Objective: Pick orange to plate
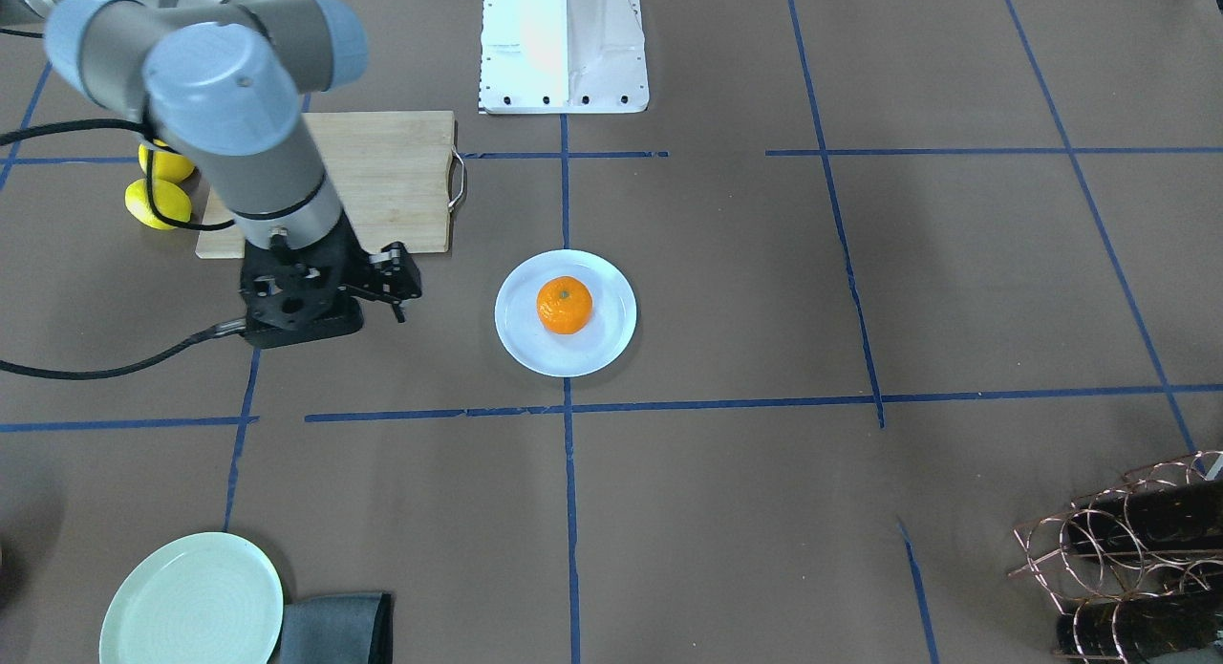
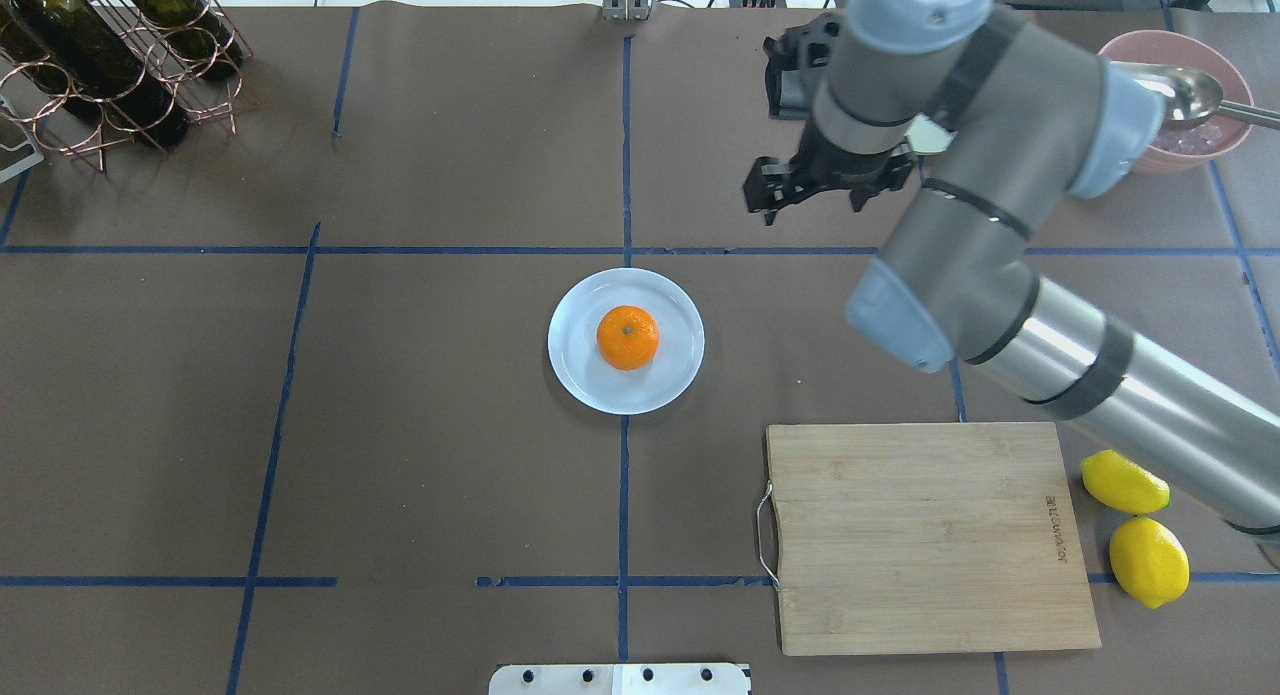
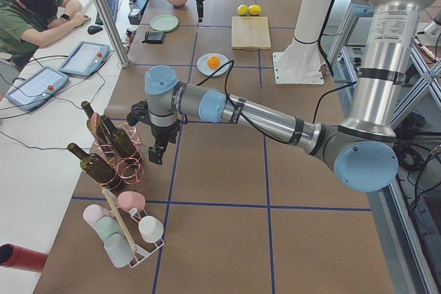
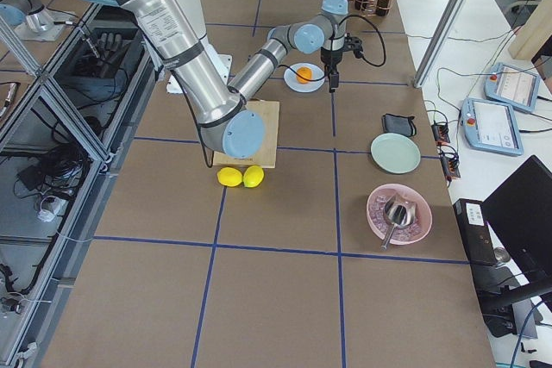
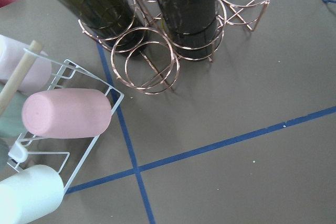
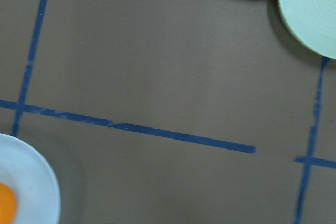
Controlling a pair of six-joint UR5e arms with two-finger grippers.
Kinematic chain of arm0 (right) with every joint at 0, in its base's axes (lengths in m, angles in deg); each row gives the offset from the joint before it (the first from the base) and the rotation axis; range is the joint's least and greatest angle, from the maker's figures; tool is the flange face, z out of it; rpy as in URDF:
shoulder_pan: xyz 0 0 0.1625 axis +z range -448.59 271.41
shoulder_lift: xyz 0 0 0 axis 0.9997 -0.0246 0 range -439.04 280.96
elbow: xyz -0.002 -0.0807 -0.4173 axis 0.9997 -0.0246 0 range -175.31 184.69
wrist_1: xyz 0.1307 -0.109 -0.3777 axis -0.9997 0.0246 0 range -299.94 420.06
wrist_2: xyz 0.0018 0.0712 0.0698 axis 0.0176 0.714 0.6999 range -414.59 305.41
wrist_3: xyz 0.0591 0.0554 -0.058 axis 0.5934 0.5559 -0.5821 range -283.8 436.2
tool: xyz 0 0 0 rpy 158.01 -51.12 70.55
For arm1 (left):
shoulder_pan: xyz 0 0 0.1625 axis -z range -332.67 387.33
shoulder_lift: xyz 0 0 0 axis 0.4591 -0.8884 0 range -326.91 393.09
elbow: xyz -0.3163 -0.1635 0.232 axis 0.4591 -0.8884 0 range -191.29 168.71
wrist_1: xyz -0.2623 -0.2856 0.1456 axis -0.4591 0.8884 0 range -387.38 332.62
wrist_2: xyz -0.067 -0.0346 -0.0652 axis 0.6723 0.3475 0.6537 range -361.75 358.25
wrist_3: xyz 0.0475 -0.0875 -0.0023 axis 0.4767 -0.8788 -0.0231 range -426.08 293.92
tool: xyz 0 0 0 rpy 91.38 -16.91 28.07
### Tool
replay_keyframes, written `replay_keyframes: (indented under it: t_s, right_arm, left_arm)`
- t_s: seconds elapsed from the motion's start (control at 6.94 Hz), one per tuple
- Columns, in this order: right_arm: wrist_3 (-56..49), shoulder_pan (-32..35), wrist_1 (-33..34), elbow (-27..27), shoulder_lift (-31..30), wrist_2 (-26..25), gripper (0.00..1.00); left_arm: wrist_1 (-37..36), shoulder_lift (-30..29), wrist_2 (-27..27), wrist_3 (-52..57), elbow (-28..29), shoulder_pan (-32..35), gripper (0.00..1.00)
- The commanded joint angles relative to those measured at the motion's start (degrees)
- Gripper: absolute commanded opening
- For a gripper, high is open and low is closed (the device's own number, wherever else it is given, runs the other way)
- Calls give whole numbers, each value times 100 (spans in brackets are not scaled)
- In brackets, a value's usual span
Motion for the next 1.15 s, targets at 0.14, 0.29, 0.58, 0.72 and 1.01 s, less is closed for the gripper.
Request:
replay_keyframes:
  t_s: [0.14, 0.29, 0.58, 0.72, 1.01]
  right_arm:
    - [-2576, 1760, 37, 242, -1645, 960, 100]
    - [-3481, 2288, 37, 163, -2068, 1249, 100]
    - [-4612, 3064, -7, -230, -2624, 1261, 100]
    - [-4894, 3354, -16, -459, -2713, 1313, 100]
    - [-4922, 3445, -42, -611, -2871, 1235, 100]
  left_arm:
    - [416, 637, 184, 639, 199, 390, 100]
    - [417, 639, 112, 596, 304, 382, 100]
    - [364, 674, 85, 543, 322, 382, 100]
    - [347, 700, 85, 534, 340, 382, 100]
    - [347, 823, 93, 543, 305, 390, 100]
